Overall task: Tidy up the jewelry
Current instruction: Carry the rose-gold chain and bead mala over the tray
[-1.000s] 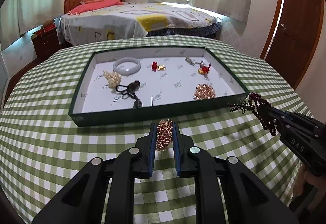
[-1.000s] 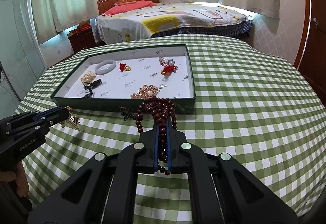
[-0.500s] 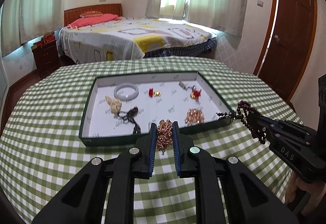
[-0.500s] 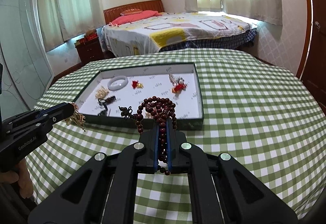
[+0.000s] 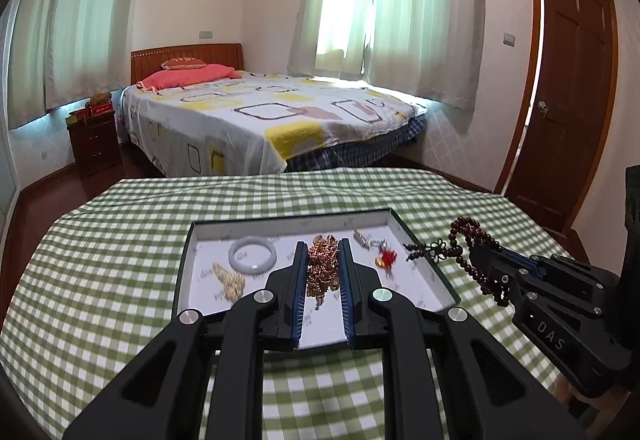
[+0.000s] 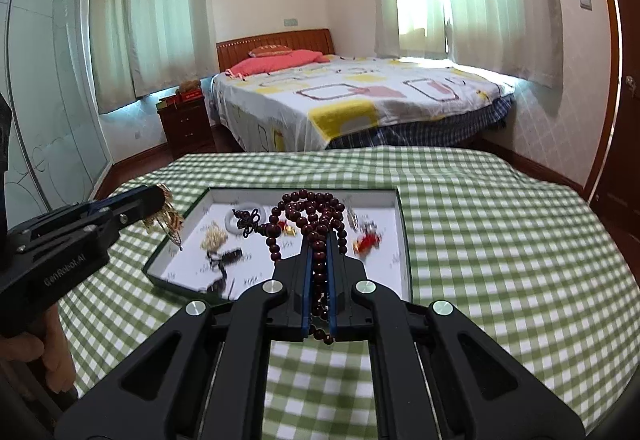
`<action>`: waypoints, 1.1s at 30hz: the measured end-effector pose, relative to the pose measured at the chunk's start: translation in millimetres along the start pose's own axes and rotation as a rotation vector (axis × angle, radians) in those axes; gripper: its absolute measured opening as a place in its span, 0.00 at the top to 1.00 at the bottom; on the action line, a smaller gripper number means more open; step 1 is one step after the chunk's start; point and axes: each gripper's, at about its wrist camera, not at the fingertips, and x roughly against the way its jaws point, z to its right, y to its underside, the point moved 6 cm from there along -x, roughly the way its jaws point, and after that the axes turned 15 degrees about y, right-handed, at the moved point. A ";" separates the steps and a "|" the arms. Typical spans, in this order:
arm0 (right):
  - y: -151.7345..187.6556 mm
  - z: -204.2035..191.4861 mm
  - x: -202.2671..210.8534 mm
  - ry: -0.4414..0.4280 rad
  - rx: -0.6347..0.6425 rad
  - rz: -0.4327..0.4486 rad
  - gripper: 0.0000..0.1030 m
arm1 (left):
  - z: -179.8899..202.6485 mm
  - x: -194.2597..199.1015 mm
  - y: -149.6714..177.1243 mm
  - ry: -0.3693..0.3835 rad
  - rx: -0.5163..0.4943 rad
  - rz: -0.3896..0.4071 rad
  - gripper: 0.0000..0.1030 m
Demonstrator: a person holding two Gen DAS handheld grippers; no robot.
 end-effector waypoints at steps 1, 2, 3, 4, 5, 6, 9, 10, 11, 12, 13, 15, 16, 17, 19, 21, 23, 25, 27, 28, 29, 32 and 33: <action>-3.7 -1.1 -2.0 -0.002 0.001 0.005 0.94 | -1.3 -2.2 -2.7 -0.003 -0.002 0.004 0.85; -8.7 -3.1 -4.7 -0.002 0.003 0.014 0.94 | -2.8 -4.9 -5.2 -0.007 -0.003 0.007 0.85; -13.6 -2.9 -8.9 -0.003 0.004 0.019 0.94 | -4.2 -6.3 -6.8 -0.010 -0.003 0.009 0.85; -17.0 -4.3 -11.4 -0.004 0.004 0.023 0.94 | -6.4 -8.9 -9.5 -0.014 0.001 0.014 0.85; -21.8 -5.7 -15.2 -0.003 0.003 0.032 0.94 | -8.6 -10.7 -11.6 -0.019 0.003 0.021 0.85; -25.1 -6.3 -18.0 -0.002 0.002 0.036 0.94 | -10.6 -13.3 -14.8 -0.027 0.003 0.028 0.85; -35.6 -8.5 -29.3 -0.002 -0.007 0.045 0.94 | -16.4 -22.5 -23.0 -0.044 0.004 0.042 0.85; -38.5 -9.0 -34.1 0.000 -0.009 0.047 0.94 | -17.7 -24.4 -24.2 -0.048 0.006 0.043 0.85; -40.5 -8.8 -39.2 0.002 -0.012 0.048 0.94 | -20.5 -29.4 -26.0 -0.055 0.009 0.045 0.85; -41.6 -9.1 -44.3 0.004 -0.015 0.045 0.94 | -22.4 -33.1 -26.3 -0.061 0.009 0.045 0.85; -41.7 -9.9 -49.0 0.005 -0.018 0.042 0.94 | -25.9 -39.7 -25.9 -0.073 0.009 0.042 0.85; -39.4 -11.3 -61.0 0.008 -0.022 0.027 0.94 | -31.9 -51.0 -22.3 -0.085 0.021 0.029 0.85; -37.0 -11.9 -68.5 0.010 -0.021 0.016 0.94 | -35.4 -57.4 -19.2 -0.089 0.032 0.020 0.85; -33.4 -12.6 -76.6 0.013 -0.021 0.002 0.94 | -39.0 -64.5 -15.2 -0.094 0.042 0.010 0.85; -25.4 -14.7 -89.9 0.013 -0.021 -0.029 0.94 | -43.7 -76.2 -7.6 -0.104 0.052 -0.012 0.85; -17.2 -16.2 -102.1 0.017 -0.017 -0.055 0.94 | -48.5 -86.8 0.9 -0.110 0.064 -0.034 0.85; -9.6 -17.8 -116.2 0.018 -0.012 -0.086 0.94 | -51.6 -95.1 9.6 -0.116 0.070 -0.056 0.85; -1.4 -20.2 -125.5 0.019 -0.006 -0.110 0.94 | -55.7 -106.1 18.1 -0.121 0.077 -0.087 0.85; 6.3 -22.4 -133.4 0.018 0.000 -0.133 0.94 | -60.1 -113.3 26.8 -0.133 0.083 -0.116 0.85; 9.4 -23.7 -137.8 0.017 0.005 -0.144 0.94 | -63.1 -116.5 29.1 -0.135 0.089 -0.128 0.85; 12.6 -25.1 -142.0 0.015 0.010 -0.157 0.94 | -65.6 -121.1 32.1 -0.139 0.097 -0.144 0.85; 19.8 -28.9 -149.3 0.014 0.017 -0.178 0.94 | -72.3 -130.4 39.4 -0.145 0.119 -0.181 0.85; 20.9 -29.3 -151.1 0.014 0.018 -0.184 0.94 | -75.2 -133.9 43.0 -0.147 0.129 -0.200 0.85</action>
